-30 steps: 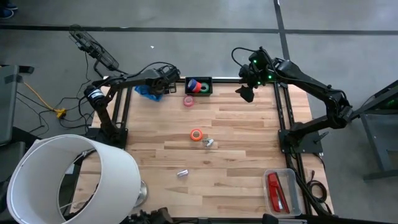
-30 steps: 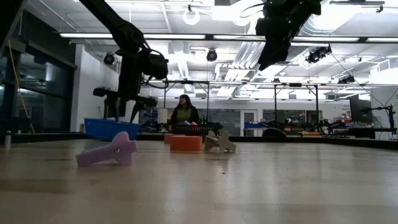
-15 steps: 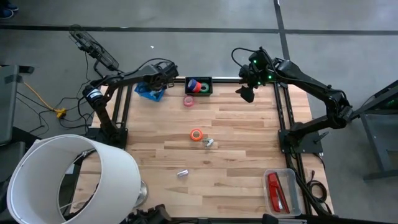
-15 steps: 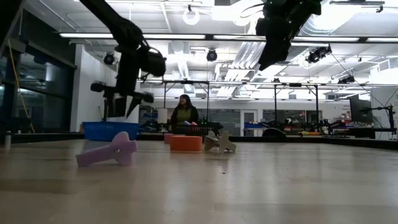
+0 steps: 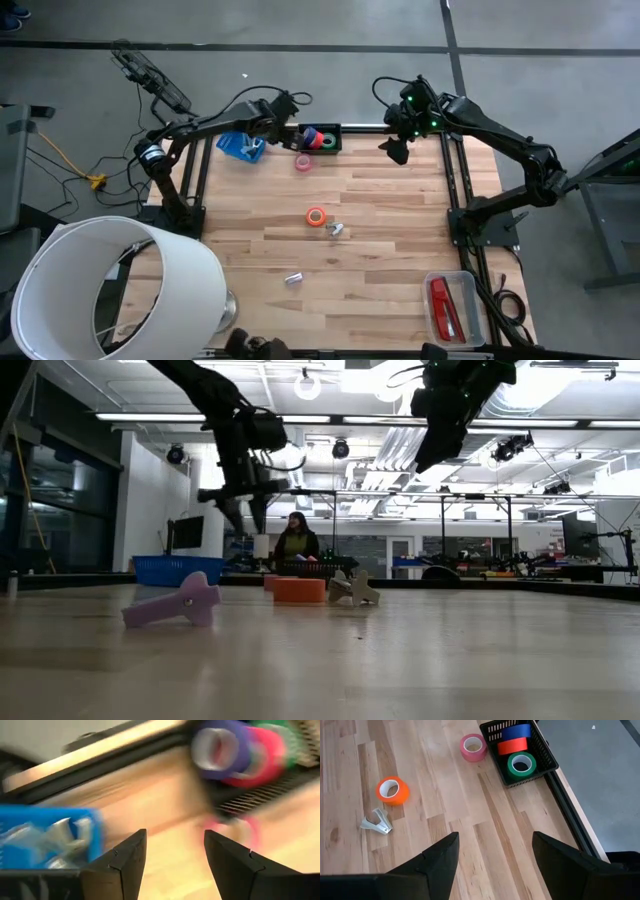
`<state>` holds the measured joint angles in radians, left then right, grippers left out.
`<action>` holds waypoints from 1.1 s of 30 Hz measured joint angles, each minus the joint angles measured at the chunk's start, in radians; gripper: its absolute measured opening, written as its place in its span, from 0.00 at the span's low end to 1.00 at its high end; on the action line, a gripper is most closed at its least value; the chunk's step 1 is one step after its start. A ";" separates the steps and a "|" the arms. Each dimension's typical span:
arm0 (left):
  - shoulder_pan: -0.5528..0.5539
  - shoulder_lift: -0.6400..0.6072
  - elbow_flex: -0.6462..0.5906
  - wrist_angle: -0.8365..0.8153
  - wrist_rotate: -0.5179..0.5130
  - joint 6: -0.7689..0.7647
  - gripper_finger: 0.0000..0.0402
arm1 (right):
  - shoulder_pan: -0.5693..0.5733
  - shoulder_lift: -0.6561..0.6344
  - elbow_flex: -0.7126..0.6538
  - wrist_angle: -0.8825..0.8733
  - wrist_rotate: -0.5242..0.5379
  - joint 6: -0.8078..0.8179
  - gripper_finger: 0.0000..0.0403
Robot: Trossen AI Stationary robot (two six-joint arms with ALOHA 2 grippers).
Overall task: Pick and place Stapler, Stapler remover, tape
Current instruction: Put the pink tape into the black bin
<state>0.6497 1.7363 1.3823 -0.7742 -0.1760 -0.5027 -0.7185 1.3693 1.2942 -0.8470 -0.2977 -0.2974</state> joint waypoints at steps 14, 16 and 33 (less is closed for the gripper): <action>-0.123 0.000 -0.003 0.076 0.141 0.463 0.49 | 0.000 0.000 0.000 0.003 0.000 -0.004 0.60; -0.146 0.000 -0.003 0.077 0.140 0.580 0.49 | 0.000 0.000 0.000 0.003 0.000 -0.004 0.60; -0.192 0.140 -0.004 0.129 0.184 0.815 0.43 | 0.000 0.000 0.000 0.006 0.000 -0.018 0.60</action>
<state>0.4576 1.8765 1.3781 -0.6456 0.0080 0.3121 -0.7181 1.3693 1.2942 -0.8406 -0.2981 -0.3151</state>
